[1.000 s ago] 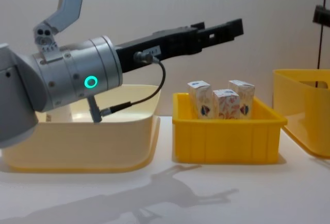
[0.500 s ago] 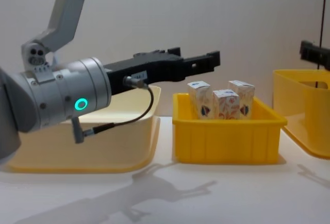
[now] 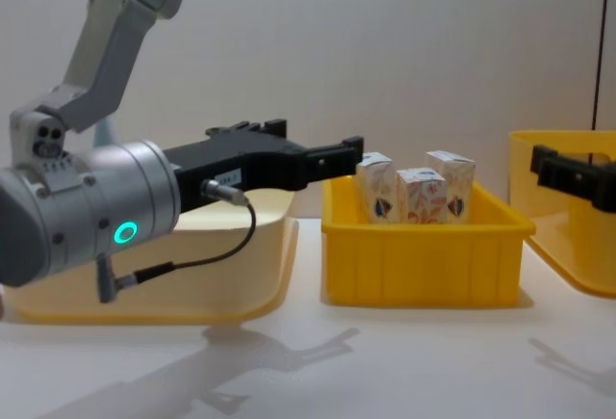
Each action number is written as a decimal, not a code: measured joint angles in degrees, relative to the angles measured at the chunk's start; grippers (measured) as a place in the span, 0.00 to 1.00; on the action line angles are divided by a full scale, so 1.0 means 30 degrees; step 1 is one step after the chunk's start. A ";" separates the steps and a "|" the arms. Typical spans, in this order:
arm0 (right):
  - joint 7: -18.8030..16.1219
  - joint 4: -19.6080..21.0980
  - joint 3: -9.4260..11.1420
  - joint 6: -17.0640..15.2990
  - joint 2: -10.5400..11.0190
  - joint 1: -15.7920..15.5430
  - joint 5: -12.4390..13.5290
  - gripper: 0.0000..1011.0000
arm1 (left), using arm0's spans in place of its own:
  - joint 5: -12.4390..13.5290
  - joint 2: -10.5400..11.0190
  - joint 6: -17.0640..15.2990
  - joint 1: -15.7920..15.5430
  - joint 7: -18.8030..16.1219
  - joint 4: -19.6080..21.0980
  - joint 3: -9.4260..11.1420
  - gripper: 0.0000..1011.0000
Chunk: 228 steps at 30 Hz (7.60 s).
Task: Bimanual collaborative sorting of washing and personal care products
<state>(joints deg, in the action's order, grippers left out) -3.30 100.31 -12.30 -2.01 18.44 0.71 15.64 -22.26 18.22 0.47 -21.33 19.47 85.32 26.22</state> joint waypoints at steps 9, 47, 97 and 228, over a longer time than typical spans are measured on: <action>-0.0181 0.0315 -0.0227 0.0023 0.0298 -0.0510 0.0288 0.99 | 0.1275 0.0443 -0.0154 0.0916 -0.2229 0.0935 -0.0027 0.99; -0.1134 -0.1347 -0.0709 -0.0853 -0.0772 0.1634 0.0483 0.99 | 0.3606 0.1223 -0.0437 0.2584 -0.6295 0.2636 -0.0063 0.99; 0.0034 -0.8478 -0.2416 -0.1552 -0.4517 0.7150 -0.2194 0.99 | 0.3592 0.1224 -0.0422 0.2580 -0.6282 0.2617 -0.0065 0.99; 0.2884 -0.4630 0.5837 0.1577 -0.3575 0.6066 -0.3670 0.41 | 0.3592 0.1223 -0.0423 0.2581 -0.6282 0.2618 -0.0064 0.99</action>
<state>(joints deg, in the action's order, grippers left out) 5.35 86.42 5.22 2.73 7.71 18.91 4.63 -11.48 21.89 -0.80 -13.59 0.62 93.18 26.02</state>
